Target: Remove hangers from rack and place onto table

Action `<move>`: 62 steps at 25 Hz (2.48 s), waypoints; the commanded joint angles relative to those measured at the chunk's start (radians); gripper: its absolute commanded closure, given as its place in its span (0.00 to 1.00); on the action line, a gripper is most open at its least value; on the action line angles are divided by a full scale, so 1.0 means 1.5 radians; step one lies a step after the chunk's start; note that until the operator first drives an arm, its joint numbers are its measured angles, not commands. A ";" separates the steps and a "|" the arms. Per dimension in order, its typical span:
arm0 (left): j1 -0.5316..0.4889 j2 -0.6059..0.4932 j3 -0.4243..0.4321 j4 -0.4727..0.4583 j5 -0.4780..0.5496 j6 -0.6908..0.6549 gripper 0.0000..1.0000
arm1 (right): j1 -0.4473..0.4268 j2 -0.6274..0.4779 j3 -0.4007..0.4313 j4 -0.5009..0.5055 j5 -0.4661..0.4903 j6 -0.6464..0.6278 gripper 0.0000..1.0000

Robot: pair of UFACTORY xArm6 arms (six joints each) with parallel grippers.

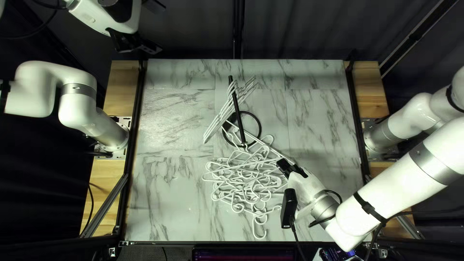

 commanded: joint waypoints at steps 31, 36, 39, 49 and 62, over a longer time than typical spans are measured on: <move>0.000 0.000 0.000 0.000 0.000 0.000 0.00 | -0.009 0.218 -0.092 -0.001 0.083 0.006 0.08; 0.000 0.000 0.000 0.000 0.000 0.000 0.00 | -0.015 0.172 -0.086 0.017 0.063 -0.017 0.00; 0.000 0.000 0.000 0.000 0.000 0.000 0.00 | -0.020 0.105 -0.064 0.031 0.026 -0.027 0.00; 0.000 0.000 0.000 0.000 0.000 0.000 0.00 | -0.058 -0.088 0.088 0.011 -0.184 0.014 0.00; 0.000 0.000 0.000 0.000 0.000 0.000 0.00 | -0.088 -0.310 0.258 -0.079 -0.270 0.258 0.00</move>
